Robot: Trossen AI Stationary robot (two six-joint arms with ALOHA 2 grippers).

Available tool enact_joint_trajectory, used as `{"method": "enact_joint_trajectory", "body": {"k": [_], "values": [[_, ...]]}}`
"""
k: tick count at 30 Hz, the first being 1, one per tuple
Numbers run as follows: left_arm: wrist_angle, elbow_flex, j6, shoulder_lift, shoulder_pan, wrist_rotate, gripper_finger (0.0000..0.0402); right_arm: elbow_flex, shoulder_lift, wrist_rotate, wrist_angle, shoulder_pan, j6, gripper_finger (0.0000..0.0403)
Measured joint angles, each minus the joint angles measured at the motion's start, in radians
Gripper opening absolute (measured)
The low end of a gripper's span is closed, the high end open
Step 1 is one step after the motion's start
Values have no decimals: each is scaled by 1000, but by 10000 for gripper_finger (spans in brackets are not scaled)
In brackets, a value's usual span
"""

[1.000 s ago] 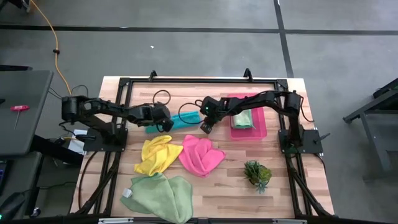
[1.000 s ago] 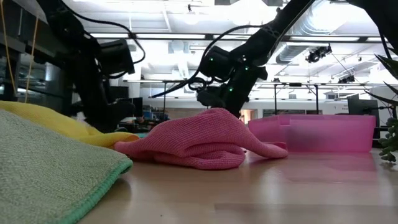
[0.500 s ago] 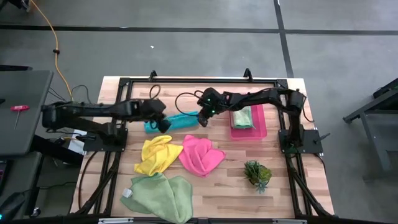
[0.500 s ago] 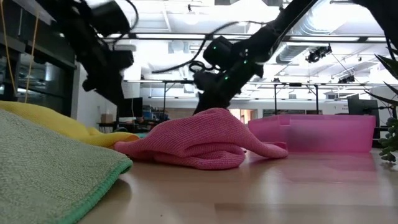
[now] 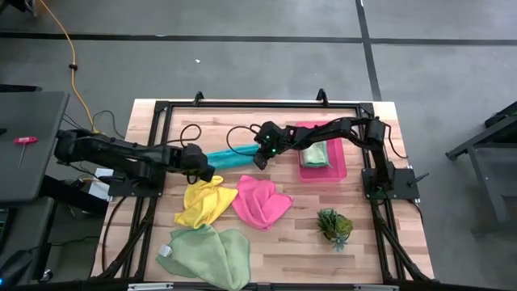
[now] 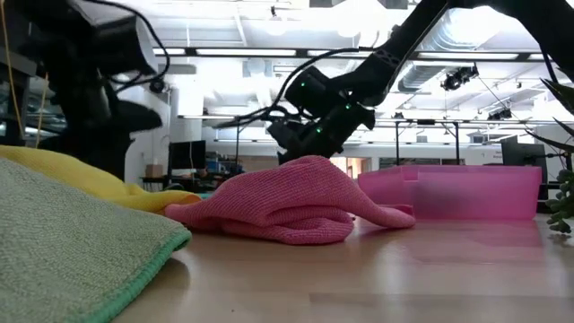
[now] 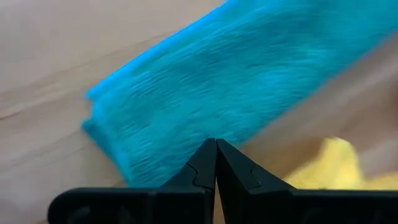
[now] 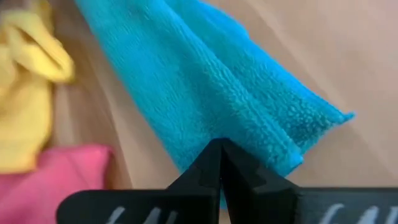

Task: Fold microfiber towels
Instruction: Fold the blue microfiber cloth

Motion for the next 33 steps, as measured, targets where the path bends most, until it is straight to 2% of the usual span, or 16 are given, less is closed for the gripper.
{"method": "enact_joint_trajectory", "body": {"k": [5,9,14,17,23,28,33], "values": [[51,-1,15,97,30,-3,0,3,-3,-1,-107,0,17,0],[164,0,107,159,78,-7,0,5,-6,-8,-152,20,52,0],[285,2,253,202,167,1,0,5,-8,21,-153,52,198,0],[248,15,333,201,214,34,0,5,-11,64,-174,67,235,0],[168,28,416,174,254,70,0,5,-25,104,-257,58,193,0],[169,28,423,167,231,135,0,2,-39,144,-280,32,106,0],[172,28,397,167,198,130,0,2,-40,144,-284,7,75,0]]}}
